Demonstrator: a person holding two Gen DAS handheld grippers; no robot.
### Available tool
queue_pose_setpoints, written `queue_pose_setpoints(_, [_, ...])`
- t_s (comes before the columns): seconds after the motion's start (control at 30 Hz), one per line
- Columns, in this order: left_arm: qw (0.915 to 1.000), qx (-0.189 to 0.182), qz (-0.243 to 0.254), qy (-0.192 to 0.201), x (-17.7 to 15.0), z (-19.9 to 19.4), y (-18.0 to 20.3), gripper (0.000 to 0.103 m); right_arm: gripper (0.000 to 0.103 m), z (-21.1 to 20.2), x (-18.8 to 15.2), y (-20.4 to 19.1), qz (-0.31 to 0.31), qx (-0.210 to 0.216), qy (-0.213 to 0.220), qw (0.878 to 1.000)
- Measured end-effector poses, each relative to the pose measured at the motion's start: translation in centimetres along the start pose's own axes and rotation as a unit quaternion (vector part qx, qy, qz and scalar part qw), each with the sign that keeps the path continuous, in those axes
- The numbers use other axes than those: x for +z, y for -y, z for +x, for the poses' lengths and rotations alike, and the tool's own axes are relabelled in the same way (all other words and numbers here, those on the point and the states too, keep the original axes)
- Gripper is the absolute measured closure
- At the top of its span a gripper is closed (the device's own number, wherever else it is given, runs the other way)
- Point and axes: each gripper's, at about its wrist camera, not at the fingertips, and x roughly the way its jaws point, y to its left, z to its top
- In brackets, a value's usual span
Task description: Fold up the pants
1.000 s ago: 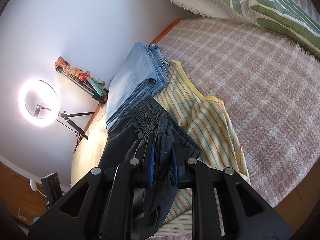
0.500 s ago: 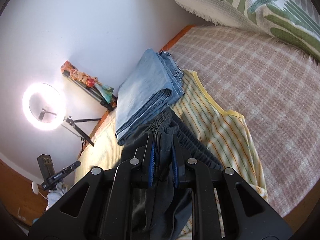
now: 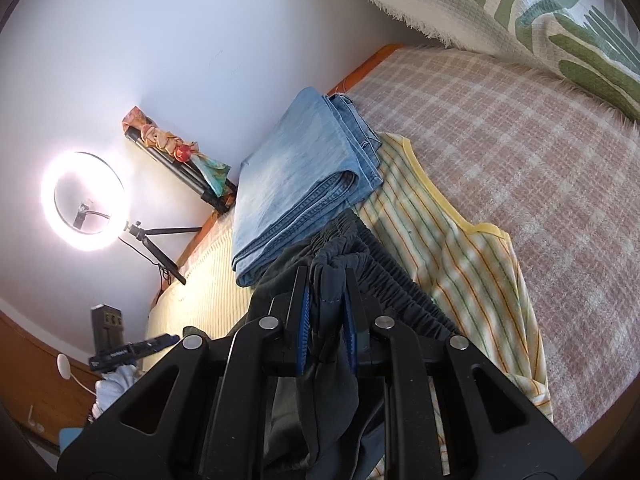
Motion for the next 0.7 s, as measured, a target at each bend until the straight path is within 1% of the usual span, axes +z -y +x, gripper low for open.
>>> queue_pose_setpoints(0.07, [0.9997,-0.017,-0.011,-0.014,-0.2,0.9,0.1,0.047,0.087,-0.2,0.0,0.2,0.003,0.000,0.001,1.000])
queue_pose_setpoints(0.1, [0.9997,-0.019,-0.006,-0.012,-0.3,1.1,0.4,0.047,0.087,-0.2,0.0,0.3,0.004,-0.001,0.001,1.000])
queue_pose_setpoints(0.17, [0.9996,-0.019,0.021,-0.007,-0.6,1.4,1.4,0.052,0.087,-0.3,0.0,0.5,0.006,0.000,0.000,1.000])
queue_pose_setpoints(0.2, [0.9994,-0.015,0.032,-0.006,-0.7,1.7,1.9,0.063,0.087,-0.3,0.0,0.6,0.006,0.000,-0.001,1.000])
queue_pose_setpoints(0.23, [0.9990,-0.010,0.041,-0.013,-0.9,2.4,2.4,0.101,0.087,-0.4,-0.1,0.6,0.005,0.000,-0.001,1.000])
queue_pose_setpoints(0.33, [0.9983,0.009,0.057,-0.010,-1.2,3.4,3.1,0.102,0.087,-0.6,-0.1,0.7,0.003,0.000,-0.001,1.000])
queue_pose_setpoints(0.4, [0.9979,0.016,0.063,0.006,-1.3,3.0,3.4,0.102,0.087,-0.9,-0.2,0.6,0.002,0.001,0.000,1.000])
queue_pose_setpoints(0.43, [0.9979,0.020,0.059,0.021,-1.1,2.4,3.2,0.102,0.087,-1.0,-0.2,0.6,0.002,0.002,0.001,1.000])
queue_pose_setpoints(0.47, [0.9976,0.025,0.054,0.035,-0.7,1.7,2.9,0.102,0.087,-1.3,-0.2,0.7,0.004,0.005,0.003,1.000])
queue_pose_setpoints(0.57, [0.9931,0.061,0.044,0.090,1.4,-1.0,1.7,0.103,0.087,-1.6,-0.4,0.8,0.013,0.018,0.003,1.000])
queue_pose_setpoints(0.63, [0.9900,0.078,0.037,0.111,3.0,-2.0,0.9,0.103,0.087,-1.6,-0.5,0.9,0.019,0.025,0.001,1.000])
queue_pose_setpoints(0.67, [0.9871,0.096,0.033,0.124,4.0,-2.4,0.4,0.103,0.087,-1.5,-0.5,0.9,0.020,0.028,0.000,0.999])
queue_pose_setpoints(0.7, [0.9873,0.097,0.028,0.123,4.5,-2.5,0.0,0.103,0.087,-1.3,-0.5,0.9,0.018,0.024,-0.002,1.000])
